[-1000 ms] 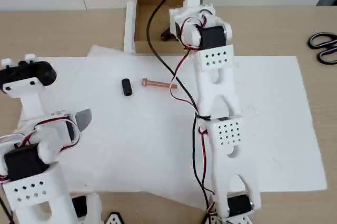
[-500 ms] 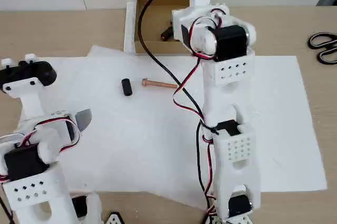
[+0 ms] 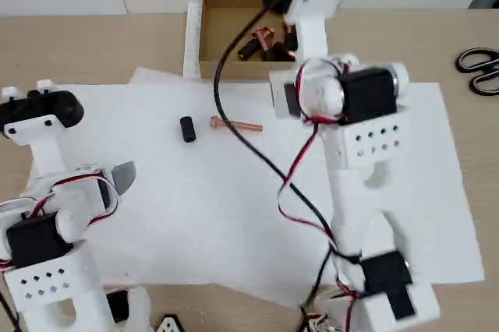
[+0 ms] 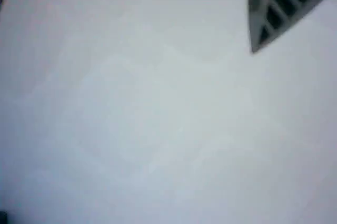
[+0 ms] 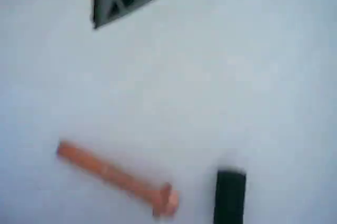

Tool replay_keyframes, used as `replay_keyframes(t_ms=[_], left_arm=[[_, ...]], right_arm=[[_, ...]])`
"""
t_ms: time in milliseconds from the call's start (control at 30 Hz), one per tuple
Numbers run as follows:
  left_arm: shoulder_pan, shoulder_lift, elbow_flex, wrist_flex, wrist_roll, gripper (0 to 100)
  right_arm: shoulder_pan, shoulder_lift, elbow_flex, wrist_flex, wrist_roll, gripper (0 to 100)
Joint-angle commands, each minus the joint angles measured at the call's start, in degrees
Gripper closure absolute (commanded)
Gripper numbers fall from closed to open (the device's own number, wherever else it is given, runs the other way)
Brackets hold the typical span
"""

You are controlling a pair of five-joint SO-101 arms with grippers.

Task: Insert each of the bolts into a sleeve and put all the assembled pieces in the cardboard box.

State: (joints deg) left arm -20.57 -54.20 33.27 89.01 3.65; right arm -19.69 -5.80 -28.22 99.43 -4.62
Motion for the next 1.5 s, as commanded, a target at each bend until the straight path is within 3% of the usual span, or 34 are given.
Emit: replay_keyframes(t_ms=[0, 167, 433, 567, 800, 933, 1100, 1467], left_arm=[[-0.18, -0.79, 0.04, 0.26, -0.18, 70], [-0.18, -0.70, 0.04, 0.09, -0.18, 70], [-0.35, -0.26, 0.04, 0.00, 0.00, 70], [-0.09, -0.18, 0.04, -2.29, 0.18, 70], [-0.35, -0.18, 1.45, -2.81, 0.18, 70], [0.44, -0.18, 2.07, -5.71, 0.26, 70], [7.74, 6.86, -1.63, -10.29, 2.64, 70], [17.93, 42.81, -32.75, -5.80, 13.19, 70]], right_arm=[[-1.98, -9.80, 14.33, 0.13, -0.35, 75.6], [-1.80, -15.78, 25.58, -1.98, -0.62, 75.6], [3.82, -12.00, 37.98, -21.23, 0.79, 75.6], [1.27, -6.29, 37.54, -24.40, 7.12, 75.6], [-6.20, 4.62, 32.26, -32.84, 7.56, 75.6], [-5.85, 9.36, 27.87, -28.97, 8.35, 75.6], [2.15, 9.45, 25.32, -21.49, 10.02, 75.6], [17.54, -3.12, 21.98, -10.95, 10.29, 75.6]])
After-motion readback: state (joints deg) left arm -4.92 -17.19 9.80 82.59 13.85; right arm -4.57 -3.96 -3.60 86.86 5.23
